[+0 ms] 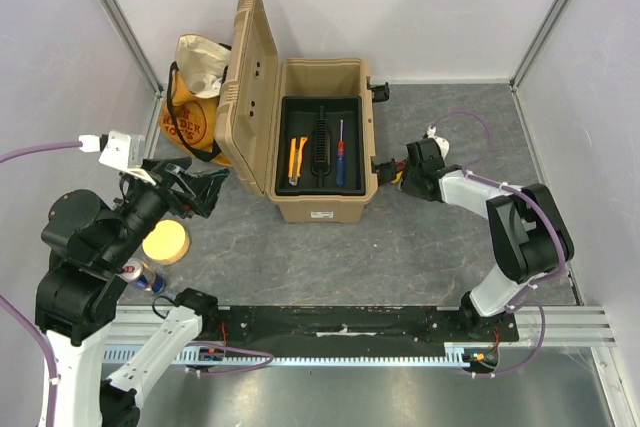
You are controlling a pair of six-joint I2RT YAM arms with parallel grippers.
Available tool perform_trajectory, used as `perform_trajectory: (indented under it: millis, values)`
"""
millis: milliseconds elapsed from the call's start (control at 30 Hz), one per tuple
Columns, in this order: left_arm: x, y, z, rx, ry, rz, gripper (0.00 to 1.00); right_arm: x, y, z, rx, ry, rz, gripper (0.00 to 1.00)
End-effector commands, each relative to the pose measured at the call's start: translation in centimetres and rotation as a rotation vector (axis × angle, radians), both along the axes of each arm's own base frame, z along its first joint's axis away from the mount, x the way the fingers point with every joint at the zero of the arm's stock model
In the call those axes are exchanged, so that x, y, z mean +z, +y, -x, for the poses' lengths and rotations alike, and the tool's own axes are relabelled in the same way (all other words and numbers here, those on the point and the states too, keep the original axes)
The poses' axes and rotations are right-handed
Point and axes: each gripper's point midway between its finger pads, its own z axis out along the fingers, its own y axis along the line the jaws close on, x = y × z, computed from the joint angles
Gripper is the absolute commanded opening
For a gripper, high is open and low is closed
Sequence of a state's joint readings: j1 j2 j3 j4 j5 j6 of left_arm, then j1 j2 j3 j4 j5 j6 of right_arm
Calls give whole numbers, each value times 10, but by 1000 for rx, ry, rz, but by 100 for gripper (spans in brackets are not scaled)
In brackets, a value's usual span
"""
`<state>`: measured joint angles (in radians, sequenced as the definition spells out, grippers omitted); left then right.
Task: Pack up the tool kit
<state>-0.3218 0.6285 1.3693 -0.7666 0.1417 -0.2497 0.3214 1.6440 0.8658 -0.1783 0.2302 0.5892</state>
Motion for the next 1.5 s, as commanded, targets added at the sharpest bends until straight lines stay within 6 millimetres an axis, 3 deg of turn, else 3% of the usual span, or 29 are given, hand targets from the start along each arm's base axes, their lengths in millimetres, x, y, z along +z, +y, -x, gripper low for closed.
perform_trajectory:
  millis: [0, 133, 300, 467, 667, 867, 1133, 1300, 1367, 1400, 1467]
  values:
    - [11, -1, 4, -10, -24, 10, 89, 17, 11, -26, 16, -75, -34, 53]
    - [12, 1, 4, -6, -28, 5, 89, 22, 6, -26, -30, -81, -29, 54]
    - [10, 1, 4, -3, -24, 2, 89, 43, 5, -33, -88, -143, -64, 60]
    - [8, 0, 2, -6, -17, -2, 89, 46, 7, -47, -130, -151, -78, 57]
    - [8, 2, 4, 0, -23, 0, 89, 24, 6, -58, -175, -97, -44, 50]
    - [5, 2, 3, 2, -16, -6, 89, 7, -7, -52, -209, -41, 33, 42]
    - [1, 2, 2, 3, -7, -8, 89, 2, -19, -43, -208, -22, 93, 43]
    - [2, 2, 4, 3, -12, -7, 89, -10, -16, -44, -168, 22, 116, 46]
    - [2, 3, 4, 6, -15, -6, 89, -14, -14, -44, -155, 35, 116, 37]
    - [2, 3, 4, 6, -13, -7, 89, -15, -14, -44, -153, 39, 114, 21]
    - [3, 3, 5, 6, -17, -5, 89, -10, -15, -43, -157, 31, 115, 6]
